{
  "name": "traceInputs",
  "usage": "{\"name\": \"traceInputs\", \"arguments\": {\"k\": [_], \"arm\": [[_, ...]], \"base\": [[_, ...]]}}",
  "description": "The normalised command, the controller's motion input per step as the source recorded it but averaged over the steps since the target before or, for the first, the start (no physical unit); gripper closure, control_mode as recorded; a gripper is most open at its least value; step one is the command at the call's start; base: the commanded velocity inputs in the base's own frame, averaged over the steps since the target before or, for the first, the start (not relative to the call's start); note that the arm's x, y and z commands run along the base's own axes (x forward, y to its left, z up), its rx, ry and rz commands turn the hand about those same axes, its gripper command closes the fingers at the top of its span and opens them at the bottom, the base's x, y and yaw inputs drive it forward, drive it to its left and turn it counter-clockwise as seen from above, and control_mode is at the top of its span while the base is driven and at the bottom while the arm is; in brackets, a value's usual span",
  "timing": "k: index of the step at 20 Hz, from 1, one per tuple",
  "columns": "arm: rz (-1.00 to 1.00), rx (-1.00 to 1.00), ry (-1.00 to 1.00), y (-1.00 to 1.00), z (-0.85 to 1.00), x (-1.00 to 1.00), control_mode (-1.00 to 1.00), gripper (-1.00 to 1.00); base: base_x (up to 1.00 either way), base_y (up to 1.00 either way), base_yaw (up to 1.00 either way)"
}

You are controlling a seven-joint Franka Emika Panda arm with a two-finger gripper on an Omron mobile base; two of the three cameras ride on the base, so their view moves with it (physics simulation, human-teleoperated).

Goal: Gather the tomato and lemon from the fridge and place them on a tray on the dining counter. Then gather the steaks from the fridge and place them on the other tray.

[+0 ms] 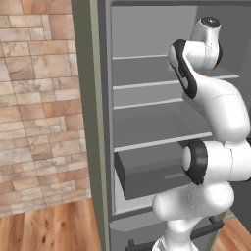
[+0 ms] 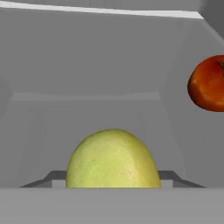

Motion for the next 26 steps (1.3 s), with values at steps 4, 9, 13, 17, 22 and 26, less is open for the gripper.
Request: {"name": "traceInputs", "arguments": {"k": [4, 9, 13, 17, 22, 26], "arm": [[-0.02, 0.0, -0.17, 0.2, 0.0, -1.0, -1.0, 1.0], [-0.04, 0.02, -0.07, 0.24, 0.0, -1.0, -1.0, 1.0], [-0.05, 0.05, 0.0, 0.25, 0.04, -1.0, -1.0, 1.0], [-0.04, 0.03, 0.0, 0.25, 0.0, -1.0, -1.0, 1.0], [-0.04, 0.02, 0.0, 0.21, 0.0, -1.0, -1.0, 1.0], [-0.03, 0.0, 0.0, 0.16, -0.11, -1.0, -1.0, 1.0]], "base": [[0.0, 0.0, 0.0], [0.0, 0.0, 0.0], [0.0, 0.0, 0.0], [0.0, 0.0, 0.0], [0.0, 0.0, 0.0], [0.0, 0.0, 0.0]]}}
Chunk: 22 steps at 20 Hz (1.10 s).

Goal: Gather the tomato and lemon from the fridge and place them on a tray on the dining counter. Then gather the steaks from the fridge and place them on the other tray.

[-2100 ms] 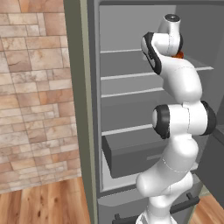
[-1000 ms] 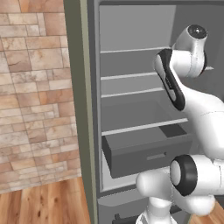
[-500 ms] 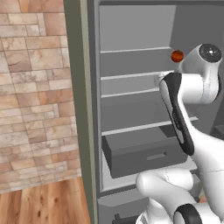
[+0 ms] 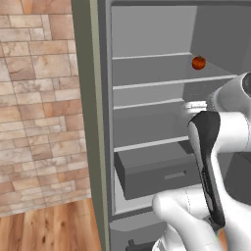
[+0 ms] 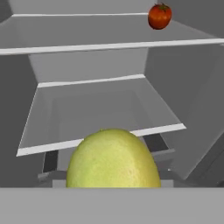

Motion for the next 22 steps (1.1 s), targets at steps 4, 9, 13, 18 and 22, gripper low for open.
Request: {"name": "traceInputs", "arguments": {"k": [4, 9, 13, 18, 22], "arm": [[-0.02, 0.0, 0.0, 0.17, -0.18, -0.99, -1.0, 1.0], [0.0, 0.0, 0.0, 0.13, -0.13, -0.71, -1.0, 1.0], [0.0, 0.0, 0.0, 0.01, 0.0, -0.02, -1.0, 1.0], [0.0, 0.0, 0.0, 0.0, 0.0, 0.0, -1.0, 1.0], [0.0, 0.0, 0.0, 0.02, 0.0, -0.07, 1.0, 1.0]], "base": [[0.0, 0.0, 0.0], [0.0, 0.0, 0.0], [0.0, 0.0, 0.0], [0.0, 0.0, 0.0], [-0.11, 0.05, 0.0]]}}
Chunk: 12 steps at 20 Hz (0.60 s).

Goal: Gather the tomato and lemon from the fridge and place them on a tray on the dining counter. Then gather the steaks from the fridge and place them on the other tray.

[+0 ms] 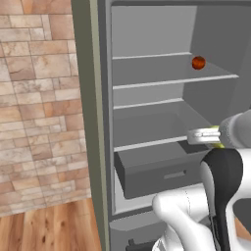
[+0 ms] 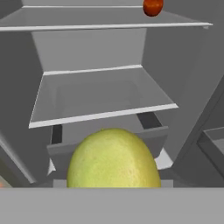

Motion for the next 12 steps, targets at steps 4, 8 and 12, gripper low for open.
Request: {"name": "traceInputs", "arguments": {"k": [4, 8, 12], "arm": [[0.0, 0.0, 0.0, 0.0, 0.0, 0.0, 1.0, 1.0], [0.0, 0.0, 0.0, 0.0, 0.0, 0.0, 1.0, 1.0], [0.0, 0.0, 0.0, 0.0, 0.0, 0.0, 1.0, 1.0]], "base": [[-0.51, 0.48, -0.04], [-0.42, 0.72, -0.11], [-0.21, 0.87, -0.16]]}}
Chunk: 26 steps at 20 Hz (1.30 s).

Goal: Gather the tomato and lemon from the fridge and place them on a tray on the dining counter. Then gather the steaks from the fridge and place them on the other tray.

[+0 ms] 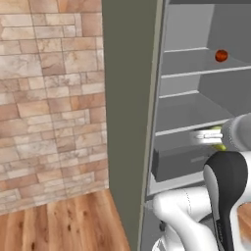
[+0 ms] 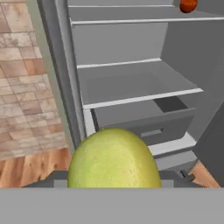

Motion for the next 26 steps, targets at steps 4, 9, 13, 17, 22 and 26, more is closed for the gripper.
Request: {"name": "traceInputs", "arguments": {"k": [4, 9, 13, 17, 22, 26], "arm": [[0.0, 0.0, 0.0, 0.0, 0.0, 0.0, 1.0, 1.0], [0.0, 0.0, 0.0, 0.0, 0.0, 0.0, 1.0, 1.0], [0.0, 0.0, 0.0, 0.0, 0.0, 0.0, 1.0, 1.0], [0.0, 0.0, 0.0, 0.0, 0.0, 0.0, 1.0, 1.0], [0.0, 0.0, 0.0, 0.0, 0.0, 0.0, 1.0, 1.0], [0.0, 0.0, 0.0, 0.0, 0.0, 0.0, 1.0, 1.0]], "base": [[-0.23, 0.92, -0.2], [-0.32, 0.91, -0.29], [-0.56, 0.79, -0.36], [-0.68, 0.64, -0.34], [-0.93, 0.43, -0.36], [-1.0, 0.08, -0.31]]}}
